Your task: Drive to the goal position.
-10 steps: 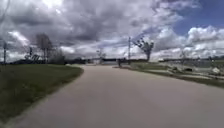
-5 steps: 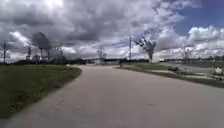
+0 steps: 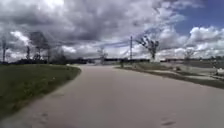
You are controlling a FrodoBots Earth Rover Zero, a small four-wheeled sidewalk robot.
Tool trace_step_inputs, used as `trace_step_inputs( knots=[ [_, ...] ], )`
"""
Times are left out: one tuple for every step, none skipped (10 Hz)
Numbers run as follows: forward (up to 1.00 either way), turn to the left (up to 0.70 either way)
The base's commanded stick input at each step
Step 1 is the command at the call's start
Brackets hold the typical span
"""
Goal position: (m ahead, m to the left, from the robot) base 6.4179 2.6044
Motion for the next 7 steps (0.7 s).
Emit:
trace_step_inputs(
  knots=[
    [1.0,0.02],
    [1.0,0.04],
    [1.0,0.06],
    [1.0,0.06],
    [1.0,0.07],
    [1.0,0.07],
    [1.0,0.07]
  ],
)
